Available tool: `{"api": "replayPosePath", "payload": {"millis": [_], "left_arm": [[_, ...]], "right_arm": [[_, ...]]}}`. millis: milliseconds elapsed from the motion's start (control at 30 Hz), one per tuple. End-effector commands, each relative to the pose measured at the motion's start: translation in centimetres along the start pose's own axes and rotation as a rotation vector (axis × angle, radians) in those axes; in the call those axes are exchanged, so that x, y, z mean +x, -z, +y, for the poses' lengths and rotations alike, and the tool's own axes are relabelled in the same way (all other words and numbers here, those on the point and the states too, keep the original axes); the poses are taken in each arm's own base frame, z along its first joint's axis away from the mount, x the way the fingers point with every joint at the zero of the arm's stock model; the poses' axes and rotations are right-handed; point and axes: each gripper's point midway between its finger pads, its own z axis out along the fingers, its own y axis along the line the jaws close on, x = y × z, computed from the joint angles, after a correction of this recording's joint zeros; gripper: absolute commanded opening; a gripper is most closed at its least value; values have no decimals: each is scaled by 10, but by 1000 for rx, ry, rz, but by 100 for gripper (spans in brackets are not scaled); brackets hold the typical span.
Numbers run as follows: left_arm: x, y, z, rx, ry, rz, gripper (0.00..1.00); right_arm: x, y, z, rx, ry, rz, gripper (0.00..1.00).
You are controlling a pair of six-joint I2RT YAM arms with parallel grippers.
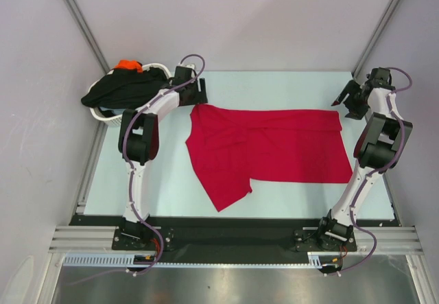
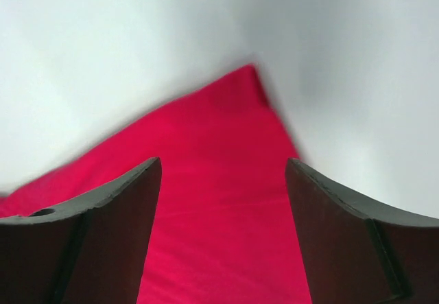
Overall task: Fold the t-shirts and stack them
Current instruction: Fold the tshirt
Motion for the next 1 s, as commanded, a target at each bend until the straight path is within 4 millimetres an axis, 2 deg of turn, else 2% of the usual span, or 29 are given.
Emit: {"api": "replayPosePath", "payload": {"millis": [0,133,267,333,467,567,833,867,967], "left_arm": [[-15,-5,3,-2,-29,-23,78],[-8,-11,2,39,0,-2,71],[-5,-15,0,67,15,5,62],[-6,-16,1,71,16,0,59],[-10,-17,5,81,38,-9,45],[-12,-16,8,85,47,-18,40],[-9,-12,8,101,58,-22,29],[-9,-12,9,99,58,-21,25],[-9,-11,11,95,63,-18,20]], "right_arm": [[-15,-12,-7,-10,51,-1,78],[-25,-23,-13,9,81,-8,75],[-25,-34,-22,18,93,0,69],[-22,-42,-21,-1,101,13,67],[-18,-50,-20,-31,111,23,63],[-18,-53,-17,-64,85,22,54],[-17,-61,-21,-61,65,33,52],[-16,-62,-21,-61,64,37,52],[-16,-67,-24,-55,67,44,50]]}}
